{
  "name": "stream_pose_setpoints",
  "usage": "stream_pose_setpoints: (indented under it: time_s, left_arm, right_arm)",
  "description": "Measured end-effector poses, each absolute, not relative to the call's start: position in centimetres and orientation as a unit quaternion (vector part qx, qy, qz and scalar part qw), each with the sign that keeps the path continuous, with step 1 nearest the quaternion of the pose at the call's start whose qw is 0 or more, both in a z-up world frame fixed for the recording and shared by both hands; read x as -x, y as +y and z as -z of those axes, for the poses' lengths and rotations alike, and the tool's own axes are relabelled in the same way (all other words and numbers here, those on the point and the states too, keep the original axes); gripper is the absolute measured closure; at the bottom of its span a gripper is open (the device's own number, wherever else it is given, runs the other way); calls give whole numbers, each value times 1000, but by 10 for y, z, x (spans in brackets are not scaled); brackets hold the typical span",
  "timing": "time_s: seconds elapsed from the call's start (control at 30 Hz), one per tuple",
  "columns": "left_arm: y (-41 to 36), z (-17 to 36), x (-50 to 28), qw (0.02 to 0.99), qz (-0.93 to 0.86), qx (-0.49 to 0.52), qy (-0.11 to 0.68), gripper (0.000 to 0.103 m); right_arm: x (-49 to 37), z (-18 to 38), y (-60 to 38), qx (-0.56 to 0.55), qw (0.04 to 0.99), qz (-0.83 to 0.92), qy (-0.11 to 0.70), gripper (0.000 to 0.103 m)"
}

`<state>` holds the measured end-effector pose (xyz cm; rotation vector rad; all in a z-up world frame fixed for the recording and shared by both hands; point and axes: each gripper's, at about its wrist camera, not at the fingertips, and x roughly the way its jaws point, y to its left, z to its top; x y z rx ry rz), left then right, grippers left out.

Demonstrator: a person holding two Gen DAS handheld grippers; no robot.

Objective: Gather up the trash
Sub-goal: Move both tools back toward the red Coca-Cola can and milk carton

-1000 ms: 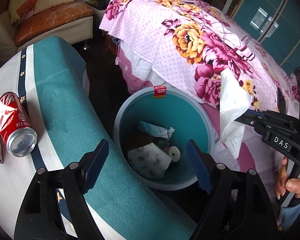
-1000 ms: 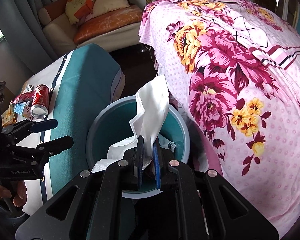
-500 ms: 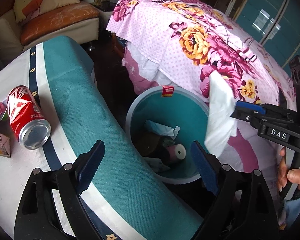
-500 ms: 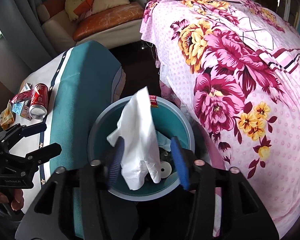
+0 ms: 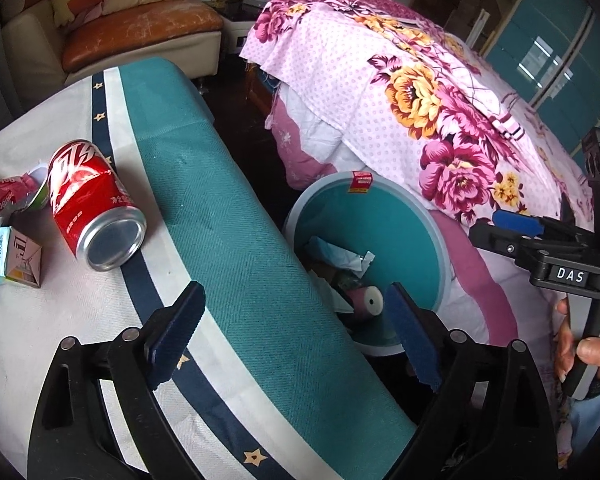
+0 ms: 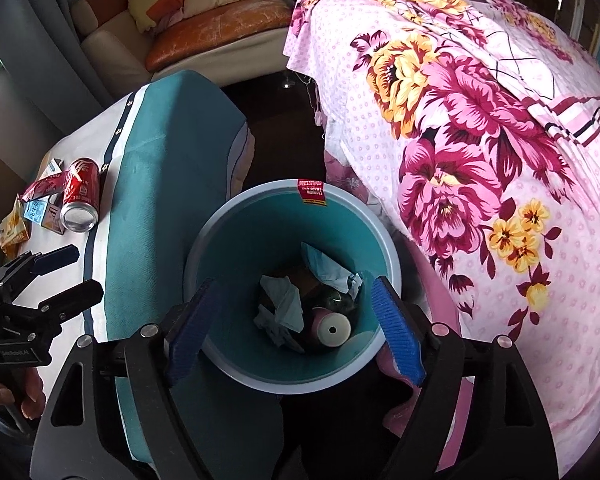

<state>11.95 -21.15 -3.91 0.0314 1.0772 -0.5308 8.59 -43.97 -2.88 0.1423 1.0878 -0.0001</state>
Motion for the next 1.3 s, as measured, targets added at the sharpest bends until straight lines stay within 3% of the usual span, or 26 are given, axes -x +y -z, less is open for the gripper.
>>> stream_pose_setpoints:
  time_s: [0.63, 1.03, 1.3]
  left_arm:
    - [-85, 26, -120, 853, 164, 55, 493, 8]
    - [31, 29, -157, 849, 54, 180, 494, 8]
    - [36, 29, -186, 850, 25, 208, 484, 8]
  right_arm:
    - [-119, 17, -330, 12, 842, -63, 535, 28]
    - [-170, 11, -231, 81, 835, -122, 531, 28]
    - [-193, 15, -224, 88, 828, -117, 541, 28]
